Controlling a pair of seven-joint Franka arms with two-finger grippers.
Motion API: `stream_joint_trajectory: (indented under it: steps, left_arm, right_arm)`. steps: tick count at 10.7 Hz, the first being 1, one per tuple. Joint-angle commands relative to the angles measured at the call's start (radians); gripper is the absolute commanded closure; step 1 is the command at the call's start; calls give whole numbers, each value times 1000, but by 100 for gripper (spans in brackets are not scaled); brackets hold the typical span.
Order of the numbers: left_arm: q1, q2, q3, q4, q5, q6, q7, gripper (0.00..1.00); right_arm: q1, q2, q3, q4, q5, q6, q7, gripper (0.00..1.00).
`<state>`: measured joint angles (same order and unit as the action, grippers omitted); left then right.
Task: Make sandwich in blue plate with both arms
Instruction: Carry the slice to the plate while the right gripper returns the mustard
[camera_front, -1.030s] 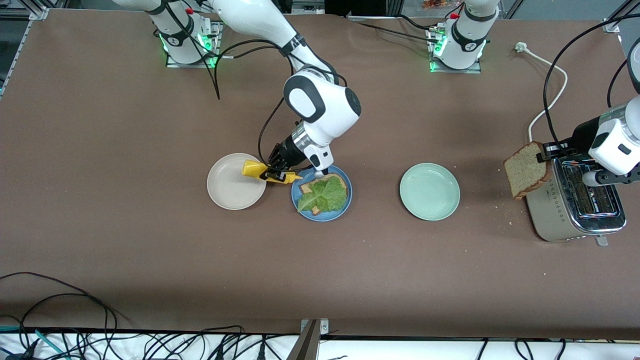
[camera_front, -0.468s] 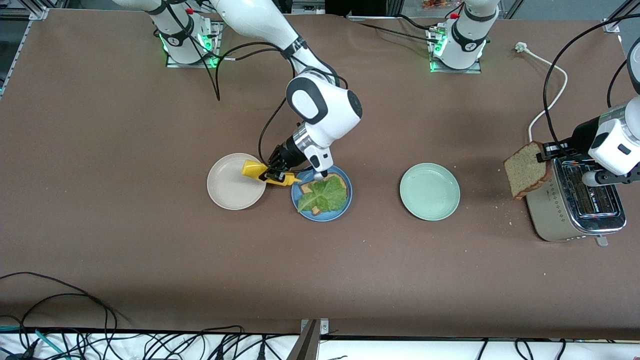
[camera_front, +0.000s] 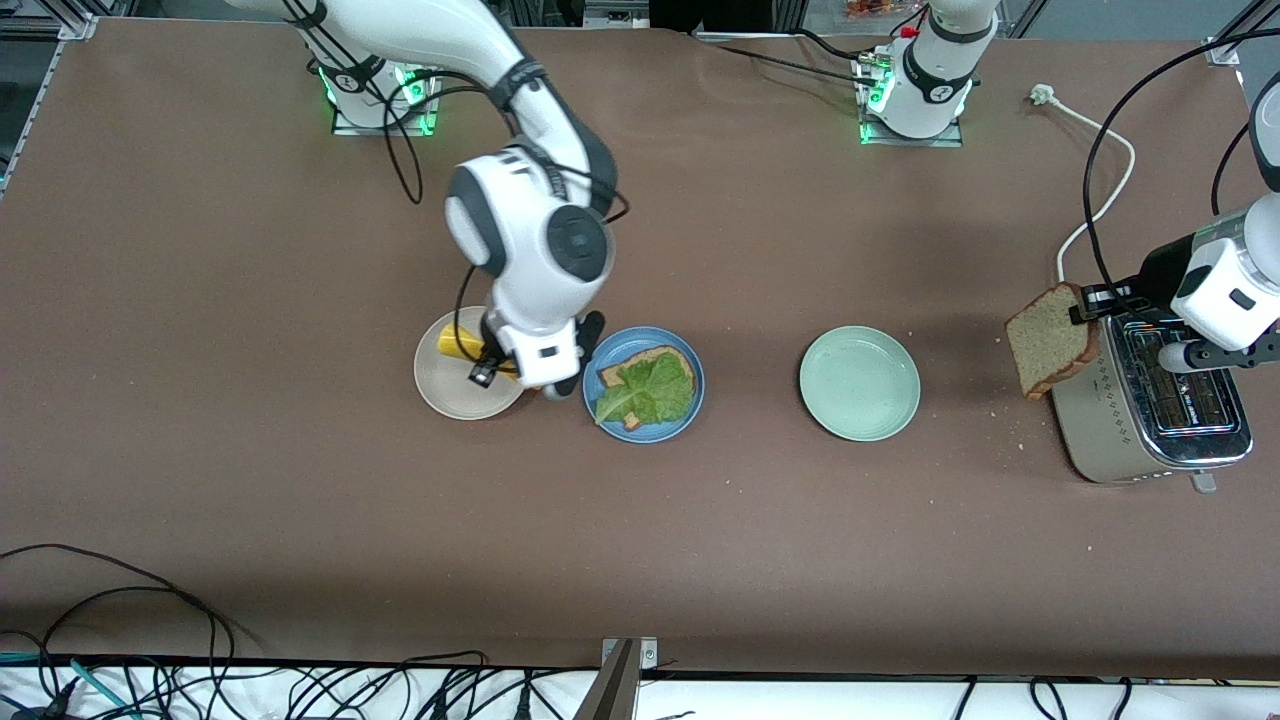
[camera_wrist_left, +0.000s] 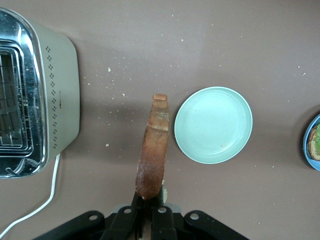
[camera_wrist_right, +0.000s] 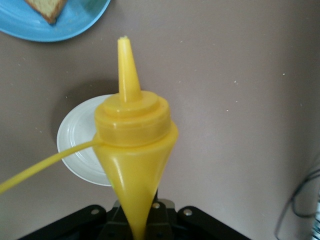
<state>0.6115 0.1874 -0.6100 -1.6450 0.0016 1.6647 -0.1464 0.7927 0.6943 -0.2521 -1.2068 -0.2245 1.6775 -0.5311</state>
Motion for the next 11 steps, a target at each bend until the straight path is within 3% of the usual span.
stream_joint_trajectory:
  steps: [1, 3, 6, 8, 11]
  left_arm:
    - [-73, 20, -11, 4, -9, 10, -121, 100]
    - [-162, 35, -13, 5, -14, 41, -279, 100]
    - [-301, 66, -13, 8, -127, 141, -508, 100]
    - [-386, 104, -13, 10, -219, 248, -619, 100]
    - [-513, 208, -13, 13, -320, 451, -685, 100]
  right_arm:
    - [-140, -55, 17, -8, 228, 50, -146, 97]
    - [-257, -56, 17, -8, 394, 59, -315, 97]
    - [-426, -55, 22, -19, 653, 56, -574, 97]
    - [-489, -55, 24, -51, 723, 56, -743, 97]
    - [-594, -41, 24, -141, 937, 54, -1080, 98]
